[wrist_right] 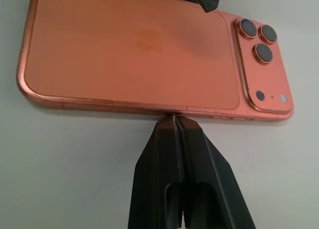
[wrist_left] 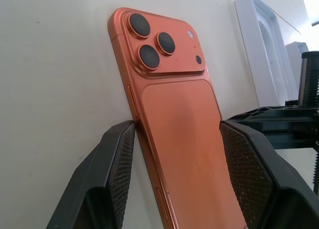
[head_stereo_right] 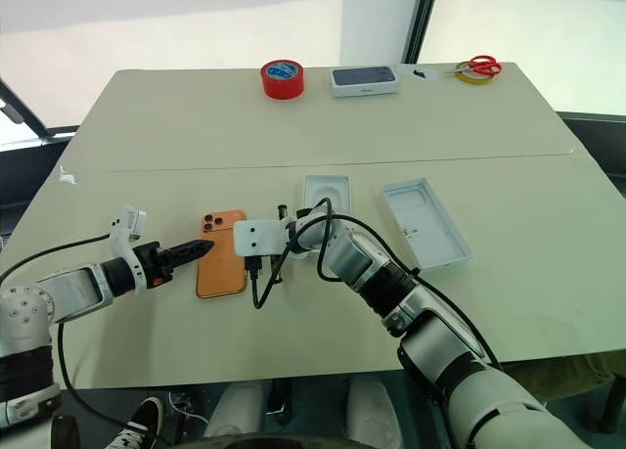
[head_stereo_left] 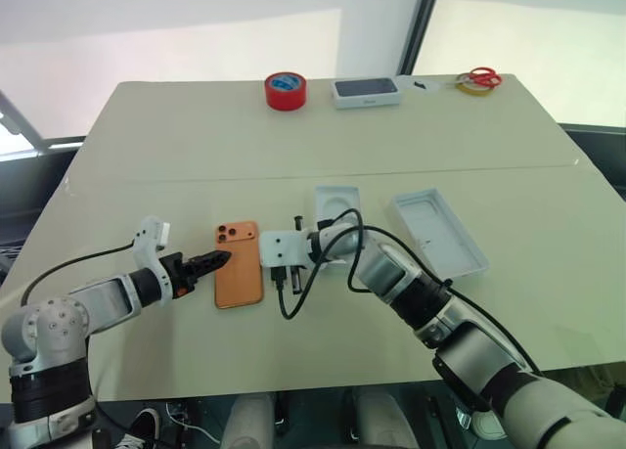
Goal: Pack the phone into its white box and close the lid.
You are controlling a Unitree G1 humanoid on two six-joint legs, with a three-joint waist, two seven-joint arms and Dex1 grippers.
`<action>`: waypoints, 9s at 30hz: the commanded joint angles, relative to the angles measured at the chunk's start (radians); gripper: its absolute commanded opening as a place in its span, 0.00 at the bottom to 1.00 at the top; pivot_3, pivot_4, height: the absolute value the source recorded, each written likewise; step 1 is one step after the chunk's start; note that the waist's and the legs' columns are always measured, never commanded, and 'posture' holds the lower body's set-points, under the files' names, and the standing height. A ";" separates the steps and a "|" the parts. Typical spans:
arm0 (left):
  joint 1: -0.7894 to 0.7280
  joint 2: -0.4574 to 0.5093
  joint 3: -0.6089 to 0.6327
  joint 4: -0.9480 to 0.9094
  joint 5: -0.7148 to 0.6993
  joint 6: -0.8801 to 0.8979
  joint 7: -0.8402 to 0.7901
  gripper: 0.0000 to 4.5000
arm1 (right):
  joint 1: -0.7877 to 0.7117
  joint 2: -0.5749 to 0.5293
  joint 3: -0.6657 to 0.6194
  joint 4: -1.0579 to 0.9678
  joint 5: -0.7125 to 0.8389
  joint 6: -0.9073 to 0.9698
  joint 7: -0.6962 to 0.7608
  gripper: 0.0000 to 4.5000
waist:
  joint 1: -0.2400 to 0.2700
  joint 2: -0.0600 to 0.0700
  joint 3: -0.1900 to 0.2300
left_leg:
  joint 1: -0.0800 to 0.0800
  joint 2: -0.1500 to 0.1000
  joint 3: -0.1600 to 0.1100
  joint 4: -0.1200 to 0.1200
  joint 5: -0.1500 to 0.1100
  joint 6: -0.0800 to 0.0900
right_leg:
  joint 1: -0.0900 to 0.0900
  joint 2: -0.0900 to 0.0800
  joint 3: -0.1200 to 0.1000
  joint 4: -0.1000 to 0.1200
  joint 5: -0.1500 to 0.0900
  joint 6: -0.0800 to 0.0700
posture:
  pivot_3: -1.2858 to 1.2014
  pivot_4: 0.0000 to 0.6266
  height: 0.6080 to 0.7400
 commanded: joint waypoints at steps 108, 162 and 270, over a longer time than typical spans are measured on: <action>-0.372 -0.360 0.045 0.292 -0.315 -0.023 0.231 0.00 | 0.235 -0.303 -0.410 -0.373 0.492 0.110 0.150 0.65 | 0.033 -0.005 0.001 | -0.016 0.002 -0.001 0.008 0.002 0.000 | -0.006 0.001 -0.005 0.001 0.004 0.006 | 0.52 0.24 1.00; -0.408 -0.157 -0.476 0.327 0.368 -0.381 -0.204 0.02 | 0.234 -0.415 -0.414 -0.026 0.254 -0.215 0.021 0.00 | 0.031 -0.004 0.002 | -0.019 0.001 -0.001 0.017 -0.002 0.004 | -0.004 -0.001 -0.006 0.000 0.003 0.002 | 0.52 0.24 1.00; -0.128 -0.151 -0.462 0.154 0.595 -1.172 -0.699 0.01 | 0.261 0.120 -1.194 -0.601 1.612 1.423 -0.704 0.00 | 0.023 0.002 0.001 | -0.020 0.003 0.001 0.019 -0.004 0.011 | -0.006 -0.001 -0.007 0.003 0.005 0.007 | 0.52 0.24 1.00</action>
